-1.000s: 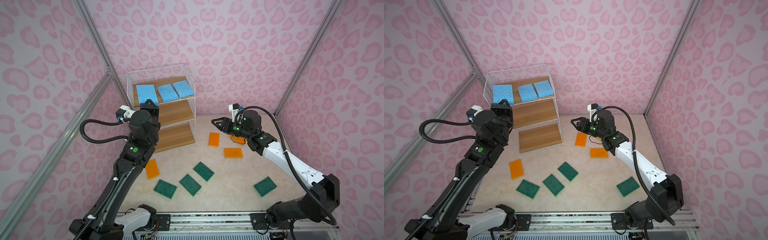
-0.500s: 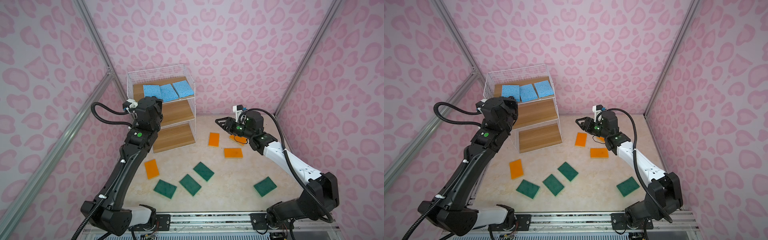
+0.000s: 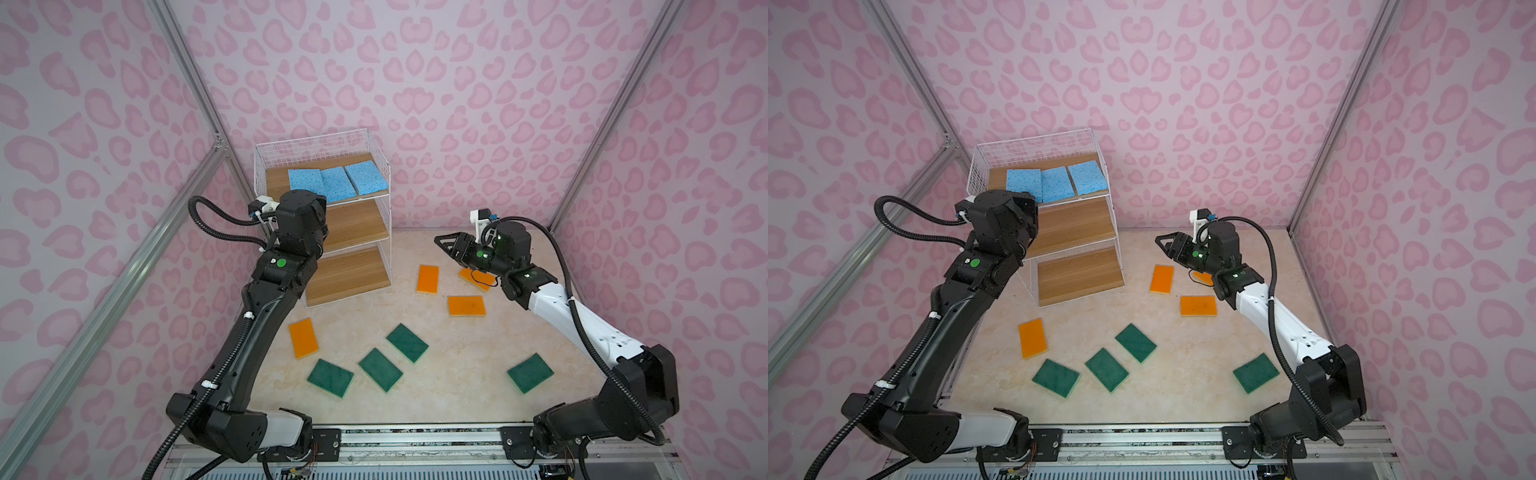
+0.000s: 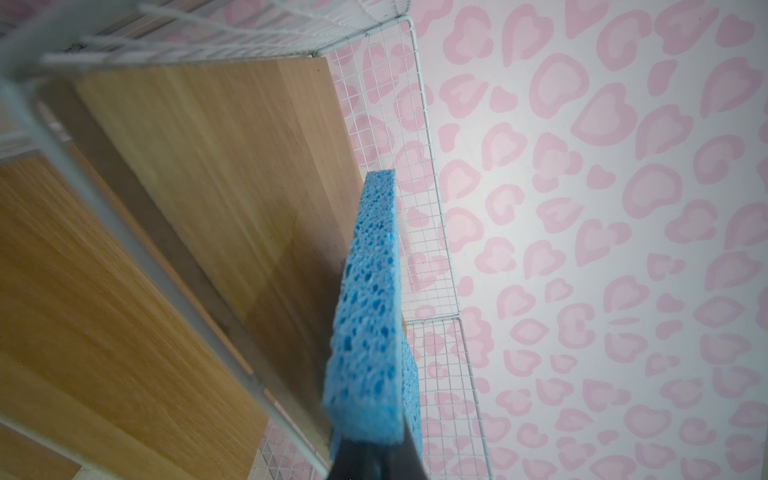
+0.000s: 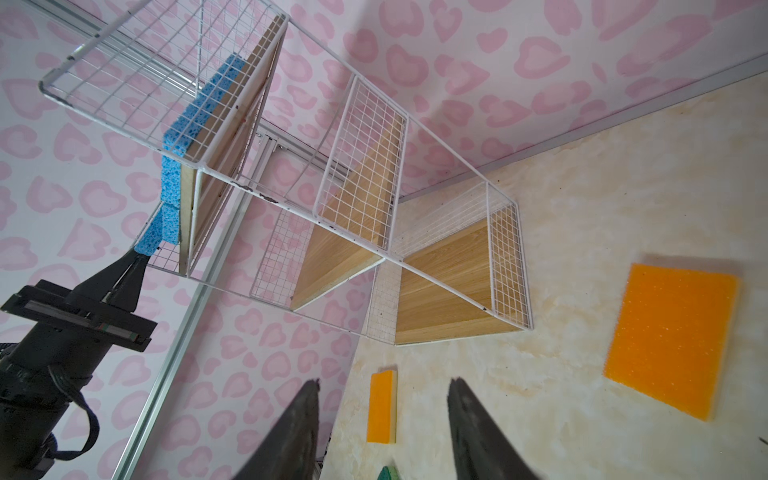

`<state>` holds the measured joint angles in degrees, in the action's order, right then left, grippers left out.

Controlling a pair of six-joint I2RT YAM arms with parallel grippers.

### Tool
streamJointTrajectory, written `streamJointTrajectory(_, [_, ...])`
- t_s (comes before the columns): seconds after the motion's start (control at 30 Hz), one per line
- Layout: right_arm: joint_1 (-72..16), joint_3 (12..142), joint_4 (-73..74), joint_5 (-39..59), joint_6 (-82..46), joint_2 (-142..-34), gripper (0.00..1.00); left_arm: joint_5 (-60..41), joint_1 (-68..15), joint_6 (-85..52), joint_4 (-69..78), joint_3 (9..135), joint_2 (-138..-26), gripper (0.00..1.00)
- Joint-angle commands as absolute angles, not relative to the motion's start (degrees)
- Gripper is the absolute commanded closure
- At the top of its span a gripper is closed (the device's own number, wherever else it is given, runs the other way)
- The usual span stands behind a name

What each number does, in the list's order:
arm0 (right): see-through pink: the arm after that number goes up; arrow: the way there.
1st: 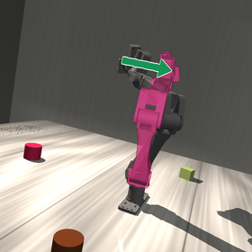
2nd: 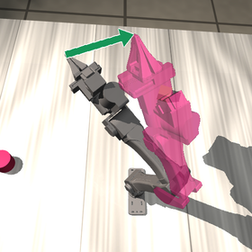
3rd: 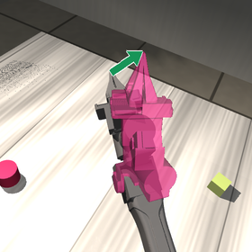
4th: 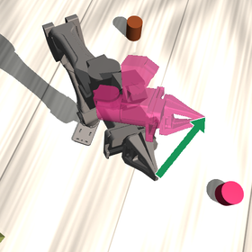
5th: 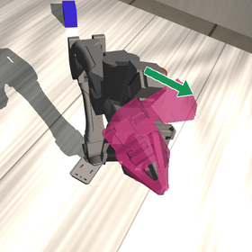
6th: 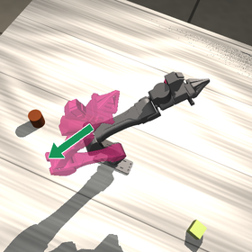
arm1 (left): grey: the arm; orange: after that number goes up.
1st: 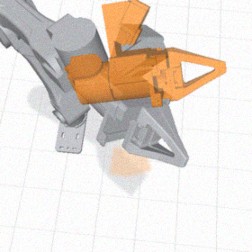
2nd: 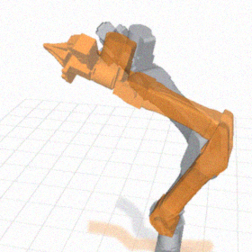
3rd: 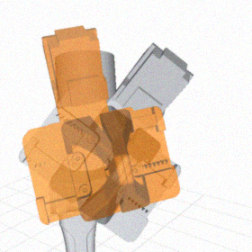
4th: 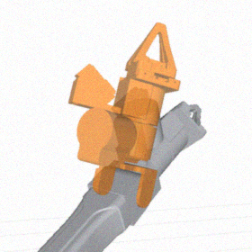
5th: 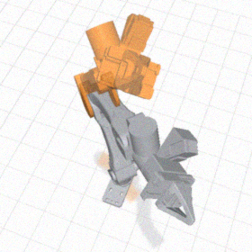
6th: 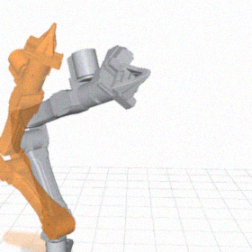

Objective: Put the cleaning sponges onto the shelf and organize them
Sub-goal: 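Raise the blue sponge over the top shelf with the left gripper while the right withdraws, then lower the blue sponge onto the top shelf beside the others with the left gripper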

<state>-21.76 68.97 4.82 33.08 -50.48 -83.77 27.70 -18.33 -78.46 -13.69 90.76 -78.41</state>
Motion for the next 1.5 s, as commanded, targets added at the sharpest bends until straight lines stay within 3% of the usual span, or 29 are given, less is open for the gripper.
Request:
streamJointTrajectory(0.0, [-21.83,68.56,6.86,33.91,-50.71,-83.98,0.49,29.74,-18.19,-77.18,-13.43,91.33,-76.8,1.0])
streamJointTrajectory(0.43, [-22.48,68.52,6.5,33.66,-50.54,-83.89,0.49,30.57,-18.19,-76.37,-14.16,88.39,-73.52,1.0])
streamJointTrajectory(1.33, [-22.19,68.72,6.23,33.75,-50.19,-84.31,0.48,23.61,-17.11,-75.83,-13.85,90.33,-78.33,1.0])
streamJointTrajectory(1.47, [-22.29,68.66,6.33,33.84,-50.25,-84.32,0.48,22.53,-16.7,-75.66,-12.89,89.18,-77.8,0.89])
